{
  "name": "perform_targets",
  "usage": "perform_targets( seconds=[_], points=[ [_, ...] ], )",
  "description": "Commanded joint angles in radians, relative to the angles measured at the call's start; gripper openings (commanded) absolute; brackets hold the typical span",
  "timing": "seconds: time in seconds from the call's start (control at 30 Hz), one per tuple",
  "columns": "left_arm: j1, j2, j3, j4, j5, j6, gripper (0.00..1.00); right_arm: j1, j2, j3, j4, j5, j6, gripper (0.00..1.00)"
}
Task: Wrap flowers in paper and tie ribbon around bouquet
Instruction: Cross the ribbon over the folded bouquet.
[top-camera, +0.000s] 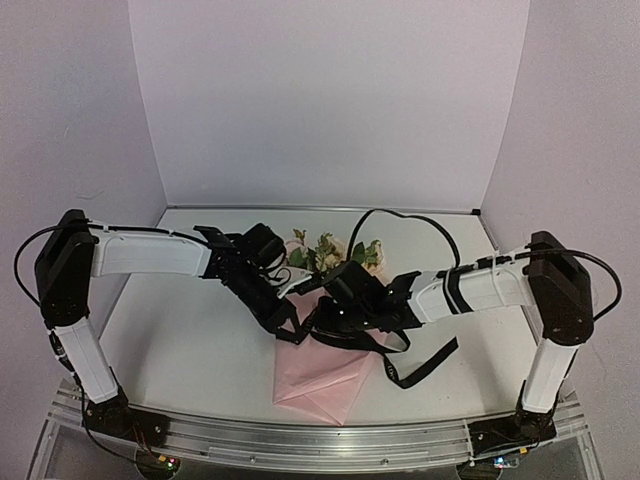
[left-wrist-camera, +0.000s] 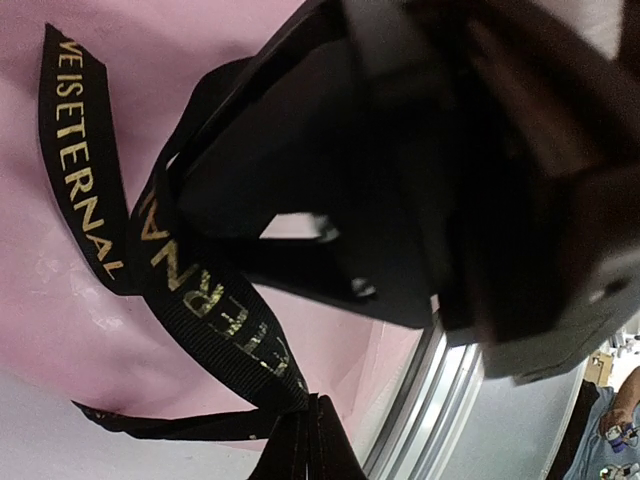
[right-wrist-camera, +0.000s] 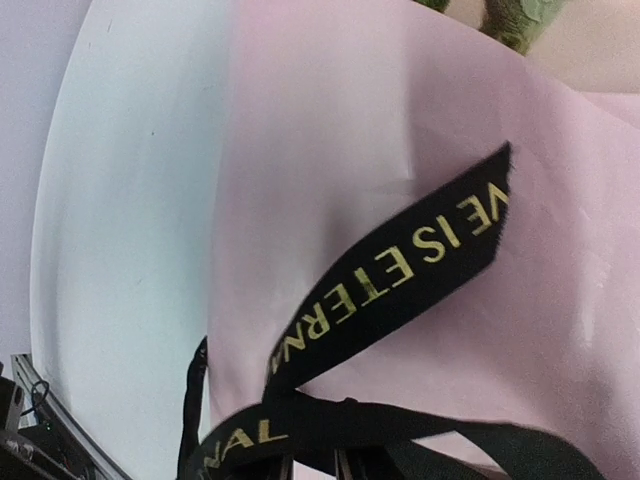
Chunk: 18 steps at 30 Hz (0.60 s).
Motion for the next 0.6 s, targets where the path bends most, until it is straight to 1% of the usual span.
perform_targets(
  seconds=[0.0, 0.13, 0.3, 0.43, 0.5, 0.57],
  points=[
    [0.005, 0.061, 0.047, -0.042, 0.053, 0.026, 0.02, 0.0, -0.113, -0.072, 0.001, 0.03, -0.031, 0.19],
    [0.005, 0.092, 0.063, -0.065, 0.061, 0.036, 0.04, 0.012, -0.169, -0.109, -0.026, 0.042, -0.052, 0.22],
    [0.005, 0.097, 0.064, -0.072, 0.054, 0.04, 0.08, 0.015, -0.231, -0.142, -0.062, 0.085, -0.066, 0.32],
    [0.005, 0.091, 0.064, -0.074, 0.032, 0.034, 0.11, 0.008, -0.233, -0.129, -0.092, 0.097, -0.085, 0.39],
    [0.005, 0.078, 0.055, -0.062, 0.014, 0.021, 0.19, -0.001, -0.227, -0.122, -0.102, 0.091, -0.094, 0.41],
    [0.005, 0.059, 0.044, -0.051, -0.006, 0.009, 0.3, -0.022, -0.216, -0.118, -0.107, 0.075, -0.094, 0.41]
  ],
)
